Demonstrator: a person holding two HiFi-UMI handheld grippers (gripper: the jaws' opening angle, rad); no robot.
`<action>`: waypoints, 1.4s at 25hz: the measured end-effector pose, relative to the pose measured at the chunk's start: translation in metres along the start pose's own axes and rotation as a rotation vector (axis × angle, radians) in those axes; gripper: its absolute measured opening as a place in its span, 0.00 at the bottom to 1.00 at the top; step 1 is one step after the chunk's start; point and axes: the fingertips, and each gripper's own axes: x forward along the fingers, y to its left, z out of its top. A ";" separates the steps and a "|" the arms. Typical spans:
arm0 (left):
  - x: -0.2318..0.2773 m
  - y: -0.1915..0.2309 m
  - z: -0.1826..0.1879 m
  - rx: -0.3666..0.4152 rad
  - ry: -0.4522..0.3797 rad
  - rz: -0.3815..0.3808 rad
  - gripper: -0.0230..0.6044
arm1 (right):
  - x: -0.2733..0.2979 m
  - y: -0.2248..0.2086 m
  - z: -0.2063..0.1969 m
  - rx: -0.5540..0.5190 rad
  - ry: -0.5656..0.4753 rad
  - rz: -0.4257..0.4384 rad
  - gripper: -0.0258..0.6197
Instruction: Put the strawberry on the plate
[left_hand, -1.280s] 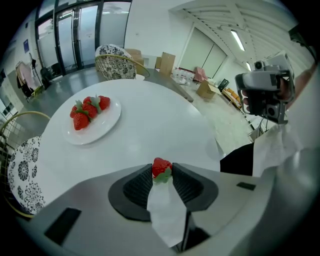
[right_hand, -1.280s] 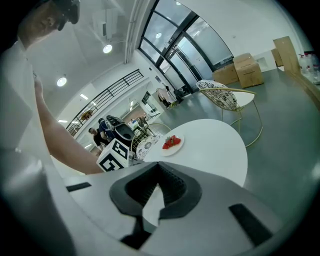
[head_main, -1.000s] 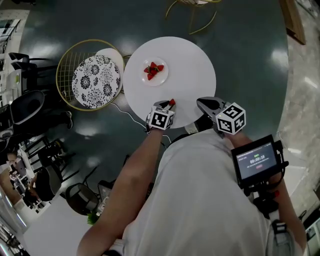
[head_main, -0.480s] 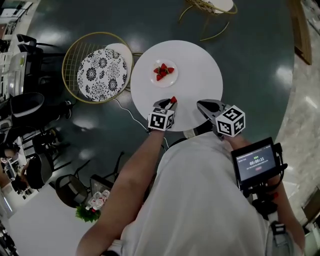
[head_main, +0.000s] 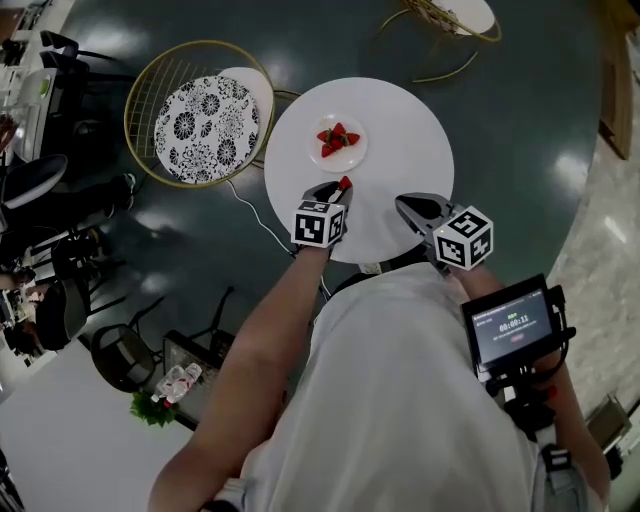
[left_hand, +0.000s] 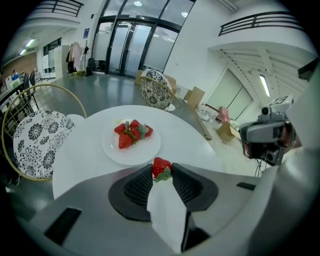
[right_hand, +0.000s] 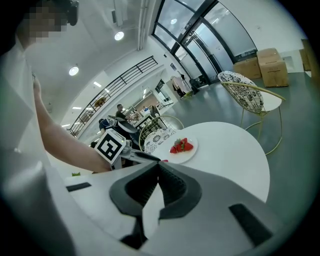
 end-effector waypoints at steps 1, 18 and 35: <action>0.000 0.002 0.003 -0.002 -0.005 0.003 0.25 | 0.001 0.000 0.001 -0.002 0.005 0.001 0.05; 0.008 0.023 0.029 -0.170 -0.087 0.080 0.25 | -0.005 0.002 -0.006 0.006 0.053 0.004 0.05; 0.017 0.031 0.023 -0.269 -0.094 0.134 0.25 | -0.012 -0.007 -0.012 0.035 0.055 -0.011 0.05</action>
